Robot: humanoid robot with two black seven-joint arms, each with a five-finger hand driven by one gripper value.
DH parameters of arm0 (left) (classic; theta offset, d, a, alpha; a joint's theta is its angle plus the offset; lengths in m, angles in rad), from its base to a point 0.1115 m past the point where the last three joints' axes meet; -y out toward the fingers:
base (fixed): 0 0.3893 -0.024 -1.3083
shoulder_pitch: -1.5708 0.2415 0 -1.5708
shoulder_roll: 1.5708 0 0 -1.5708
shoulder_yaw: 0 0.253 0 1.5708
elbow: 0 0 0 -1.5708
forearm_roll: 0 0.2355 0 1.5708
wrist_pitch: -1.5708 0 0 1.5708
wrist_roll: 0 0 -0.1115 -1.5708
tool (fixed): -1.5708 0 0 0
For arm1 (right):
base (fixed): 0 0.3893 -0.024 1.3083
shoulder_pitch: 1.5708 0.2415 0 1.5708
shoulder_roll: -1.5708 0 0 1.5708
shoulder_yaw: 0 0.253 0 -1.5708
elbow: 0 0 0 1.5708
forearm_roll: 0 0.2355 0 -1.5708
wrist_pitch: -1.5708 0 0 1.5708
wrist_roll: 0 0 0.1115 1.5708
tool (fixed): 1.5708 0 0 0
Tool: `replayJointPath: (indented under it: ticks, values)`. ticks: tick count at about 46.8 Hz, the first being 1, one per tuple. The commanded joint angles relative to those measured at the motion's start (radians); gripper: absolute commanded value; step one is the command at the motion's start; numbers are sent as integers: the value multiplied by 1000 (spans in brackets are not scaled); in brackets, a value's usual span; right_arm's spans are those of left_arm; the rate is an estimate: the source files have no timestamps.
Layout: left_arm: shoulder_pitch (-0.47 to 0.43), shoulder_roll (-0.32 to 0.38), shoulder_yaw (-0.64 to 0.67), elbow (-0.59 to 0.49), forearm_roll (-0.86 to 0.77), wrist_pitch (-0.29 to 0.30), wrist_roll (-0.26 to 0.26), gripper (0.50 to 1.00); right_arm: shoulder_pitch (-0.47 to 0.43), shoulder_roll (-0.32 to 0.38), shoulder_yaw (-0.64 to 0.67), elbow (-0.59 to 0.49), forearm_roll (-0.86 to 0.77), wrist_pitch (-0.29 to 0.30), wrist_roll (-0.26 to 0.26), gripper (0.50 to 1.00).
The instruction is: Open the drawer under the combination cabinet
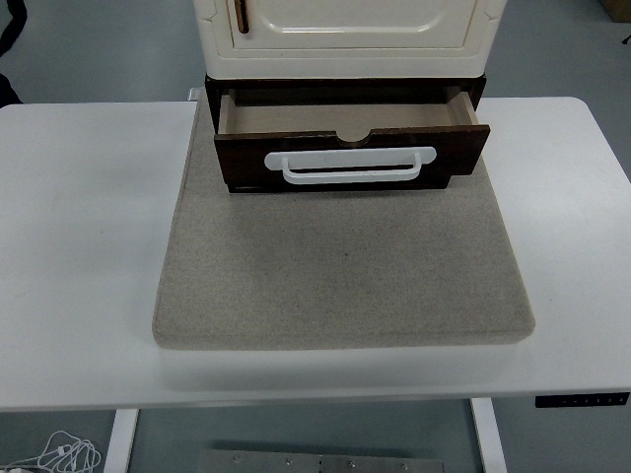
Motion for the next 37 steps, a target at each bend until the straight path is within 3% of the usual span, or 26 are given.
replayJointPath:
  ticks: [1, 7, 15, 19, 31, 37]
  values:
    - [50, 0, 1, -1, -57, -79, 25, 1000, 0, 0, 0, 1, 0, 0, 0, 926]
    - [122, -1, 3, -5, -62, -173, 30, 1000, 0, 0, 2, 1, 0, 1, 0, 926]
    - [187, -31, 4, -5, -53, -232, 10, 1000, 0, 0, 3, 1, 0, 1, 0, 926]
    - [198, -47, 12, -5, -49, -237, -15, 1000, 0, 0, 3, 3, 0, 4, 0, 926]
    - [230, -116, 110, 6, -65, -252, -157, 1000, 0, 0, 3, 3, 0, 5, 0, 926]
    - [238, -144, 102, 6, -72, -265, -177, 1000, 0, 0, 6, 3, 2, 5, -2, 926]
